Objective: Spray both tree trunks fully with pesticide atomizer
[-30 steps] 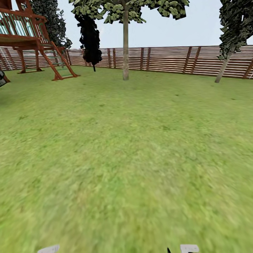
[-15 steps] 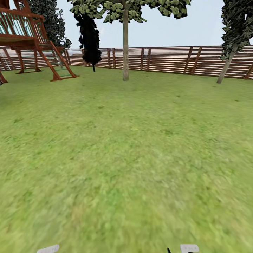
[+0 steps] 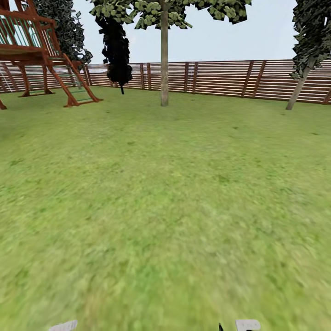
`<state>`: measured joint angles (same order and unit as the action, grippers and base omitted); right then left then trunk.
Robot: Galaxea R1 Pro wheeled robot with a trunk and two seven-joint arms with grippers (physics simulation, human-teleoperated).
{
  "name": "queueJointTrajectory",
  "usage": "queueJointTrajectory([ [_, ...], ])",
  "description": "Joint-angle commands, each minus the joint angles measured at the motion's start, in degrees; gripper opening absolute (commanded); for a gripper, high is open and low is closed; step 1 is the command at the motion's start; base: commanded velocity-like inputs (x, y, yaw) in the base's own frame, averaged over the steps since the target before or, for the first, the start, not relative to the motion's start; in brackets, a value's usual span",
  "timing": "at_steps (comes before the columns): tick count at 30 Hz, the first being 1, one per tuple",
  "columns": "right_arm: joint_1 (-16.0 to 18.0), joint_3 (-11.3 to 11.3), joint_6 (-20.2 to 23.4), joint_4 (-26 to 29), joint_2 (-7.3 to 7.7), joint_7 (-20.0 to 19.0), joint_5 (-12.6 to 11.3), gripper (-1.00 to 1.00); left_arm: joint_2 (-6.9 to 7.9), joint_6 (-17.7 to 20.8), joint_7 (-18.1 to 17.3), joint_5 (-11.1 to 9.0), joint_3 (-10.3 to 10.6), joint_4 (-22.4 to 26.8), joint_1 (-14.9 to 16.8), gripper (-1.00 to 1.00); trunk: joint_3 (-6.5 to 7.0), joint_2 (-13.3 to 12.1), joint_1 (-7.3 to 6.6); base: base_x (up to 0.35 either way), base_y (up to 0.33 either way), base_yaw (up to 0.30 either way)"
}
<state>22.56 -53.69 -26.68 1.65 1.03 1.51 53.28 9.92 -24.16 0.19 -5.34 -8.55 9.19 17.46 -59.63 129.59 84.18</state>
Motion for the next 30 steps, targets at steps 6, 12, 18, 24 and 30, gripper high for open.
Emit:
queueJointTrajectory([
  [6, 0.03, -0.45, -0.16, -0.07, -0.02, 0.16, 0.60, 1.00, 0.01, -0.15, -0.01, -0.55, 0.20, -0.05, 0.03, -1.00, -0.05, 0.02, 0.03, 0.341, 0.000, 0.000],
  [12, 0.03, -0.45, -0.13, -0.07, 0.02, 0.16, 0.60, 1.00, 0.01, -0.17, -0.01, -0.55, 0.20, -0.05, 0.03, -1.00, -0.05, 0.02, 0.03, 0.341, 0.000, 0.000],
  [18, 0.03, -0.45, -0.13, -0.07, 0.00, 0.16, 0.60, 1.00, 0.01, -0.18, -0.01, -0.55, 0.20, -0.05, 0.03, -1.00, -0.05, 0.02, 0.03, 0.341, 0.000, 0.000],
  [24, 0.03, -0.45, -0.14, -0.07, 0.00, 0.16, 0.60, 1.00, 0.01, -0.18, -0.01, -0.55, 0.20, -0.05, 0.03, -1.00, -0.05, 0.02, 0.03, 0.341, 0.000, 0.000],
  [30, 0.03, -0.45, -0.14, -0.07, 0.01, 0.16, 0.60, 1.00, 0.01, -0.11, -0.01, -0.55, 0.20, -0.05, 0.03, -1.00, -0.05, 0.02, 0.03, 0.341, 0.000, 0.000],
])
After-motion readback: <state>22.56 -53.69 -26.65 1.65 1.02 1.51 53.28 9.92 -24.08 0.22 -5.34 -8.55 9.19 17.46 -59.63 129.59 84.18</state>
